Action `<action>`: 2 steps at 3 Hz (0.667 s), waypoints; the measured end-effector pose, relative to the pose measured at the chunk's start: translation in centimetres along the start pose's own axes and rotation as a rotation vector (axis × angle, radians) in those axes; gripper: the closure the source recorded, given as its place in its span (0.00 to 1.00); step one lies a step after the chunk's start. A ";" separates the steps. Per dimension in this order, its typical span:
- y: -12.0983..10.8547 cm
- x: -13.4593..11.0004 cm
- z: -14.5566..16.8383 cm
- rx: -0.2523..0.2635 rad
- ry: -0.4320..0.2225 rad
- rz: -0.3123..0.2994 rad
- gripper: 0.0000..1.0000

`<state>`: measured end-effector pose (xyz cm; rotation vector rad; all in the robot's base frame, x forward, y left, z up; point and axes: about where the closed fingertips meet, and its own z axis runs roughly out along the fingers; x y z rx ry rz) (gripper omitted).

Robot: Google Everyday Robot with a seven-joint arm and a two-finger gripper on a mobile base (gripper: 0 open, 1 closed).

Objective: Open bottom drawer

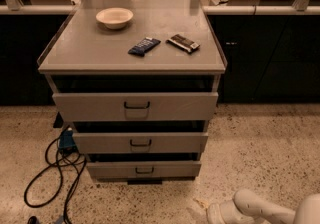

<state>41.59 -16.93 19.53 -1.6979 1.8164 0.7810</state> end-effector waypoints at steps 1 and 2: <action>-2.4 -2.8 -0.8 0.172 -0.003 -0.025 0.00; -7.4 -4.1 -2.8 0.317 0.058 0.024 0.00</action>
Offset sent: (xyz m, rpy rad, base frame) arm 0.1552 -0.0008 0.0689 -0.1982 -0.2408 -0.4156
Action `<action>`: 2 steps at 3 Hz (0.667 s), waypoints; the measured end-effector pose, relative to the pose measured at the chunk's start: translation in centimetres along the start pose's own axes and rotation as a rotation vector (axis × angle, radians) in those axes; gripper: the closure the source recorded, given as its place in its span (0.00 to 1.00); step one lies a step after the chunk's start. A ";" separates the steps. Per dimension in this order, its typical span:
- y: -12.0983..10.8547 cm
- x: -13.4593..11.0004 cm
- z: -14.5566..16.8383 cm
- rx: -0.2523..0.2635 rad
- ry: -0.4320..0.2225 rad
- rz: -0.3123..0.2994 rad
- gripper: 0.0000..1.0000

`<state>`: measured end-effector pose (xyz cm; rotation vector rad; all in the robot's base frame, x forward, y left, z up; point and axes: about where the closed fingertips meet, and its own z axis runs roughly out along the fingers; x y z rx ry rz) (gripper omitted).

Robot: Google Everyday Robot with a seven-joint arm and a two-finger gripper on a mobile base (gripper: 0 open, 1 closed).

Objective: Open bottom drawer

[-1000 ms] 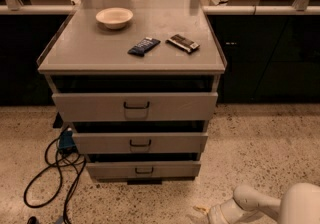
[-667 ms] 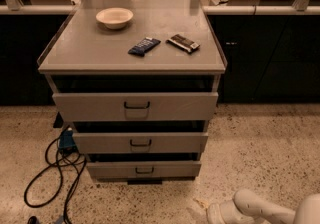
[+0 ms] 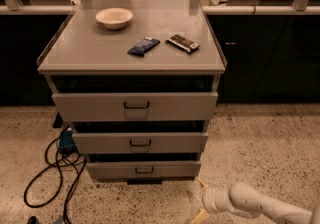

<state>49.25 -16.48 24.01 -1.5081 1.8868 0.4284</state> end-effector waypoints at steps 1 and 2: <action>-5.6 -1.3 2.6 0.010 0.084 0.026 0.00; -5.6 -1.3 2.6 0.010 0.084 0.027 0.00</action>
Offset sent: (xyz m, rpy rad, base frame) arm 0.0528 -0.0002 0.0011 -0.0620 0.0226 -0.0574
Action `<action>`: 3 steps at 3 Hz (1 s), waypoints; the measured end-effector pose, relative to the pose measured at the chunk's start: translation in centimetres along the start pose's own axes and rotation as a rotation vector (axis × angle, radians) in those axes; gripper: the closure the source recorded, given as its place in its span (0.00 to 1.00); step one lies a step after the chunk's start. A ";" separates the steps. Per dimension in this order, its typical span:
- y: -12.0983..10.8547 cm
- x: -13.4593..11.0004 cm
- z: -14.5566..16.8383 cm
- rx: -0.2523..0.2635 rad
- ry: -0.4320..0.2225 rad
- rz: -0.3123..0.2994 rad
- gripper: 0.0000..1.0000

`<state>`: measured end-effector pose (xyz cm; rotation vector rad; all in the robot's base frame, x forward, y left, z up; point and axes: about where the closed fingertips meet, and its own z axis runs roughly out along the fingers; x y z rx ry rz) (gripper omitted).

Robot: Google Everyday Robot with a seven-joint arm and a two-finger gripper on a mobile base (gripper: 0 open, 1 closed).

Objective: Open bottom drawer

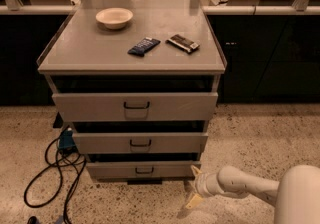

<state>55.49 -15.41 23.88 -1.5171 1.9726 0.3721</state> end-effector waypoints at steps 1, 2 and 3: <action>-0.9 0.2 1.5 0.061 -0.027 -0.045 0.00; -3.4 -0.2 3.8 0.142 0.021 -0.092 0.00; -3.3 -0.2 3.8 0.141 0.020 -0.092 0.00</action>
Offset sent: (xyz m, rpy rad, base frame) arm 0.0835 0.0215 -0.0413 -0.1854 -0.2087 -0.0419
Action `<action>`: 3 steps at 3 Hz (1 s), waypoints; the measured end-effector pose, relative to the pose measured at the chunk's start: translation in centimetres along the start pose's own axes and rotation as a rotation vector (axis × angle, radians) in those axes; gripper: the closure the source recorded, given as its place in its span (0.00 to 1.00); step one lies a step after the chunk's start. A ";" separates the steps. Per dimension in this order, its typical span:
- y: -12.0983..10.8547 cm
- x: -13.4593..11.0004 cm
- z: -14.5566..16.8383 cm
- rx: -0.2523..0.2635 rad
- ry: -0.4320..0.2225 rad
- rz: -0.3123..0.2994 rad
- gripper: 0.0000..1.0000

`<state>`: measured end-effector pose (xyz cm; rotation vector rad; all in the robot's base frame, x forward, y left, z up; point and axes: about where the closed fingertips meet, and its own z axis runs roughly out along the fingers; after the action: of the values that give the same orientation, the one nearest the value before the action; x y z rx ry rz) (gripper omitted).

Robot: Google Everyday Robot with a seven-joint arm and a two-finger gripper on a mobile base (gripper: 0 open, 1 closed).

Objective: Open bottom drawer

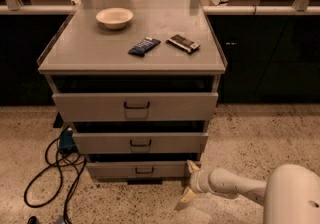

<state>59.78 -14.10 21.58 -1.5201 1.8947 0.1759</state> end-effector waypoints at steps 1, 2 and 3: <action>-0.5 0.1 0.3 -0.006 -0.062 0.009 0.00; -5.1 -1.0 2.8 -0.007 -0.217 0.043 0.00; -4.7 -1.2 3.0 -0.007 -0.212 0.037 0.00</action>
Offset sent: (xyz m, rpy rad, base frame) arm 0.0700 -0.0086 0.0064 0.3547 -0.0876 0.0358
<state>65.41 -13.05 21.43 -1.4123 1.7559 0.3462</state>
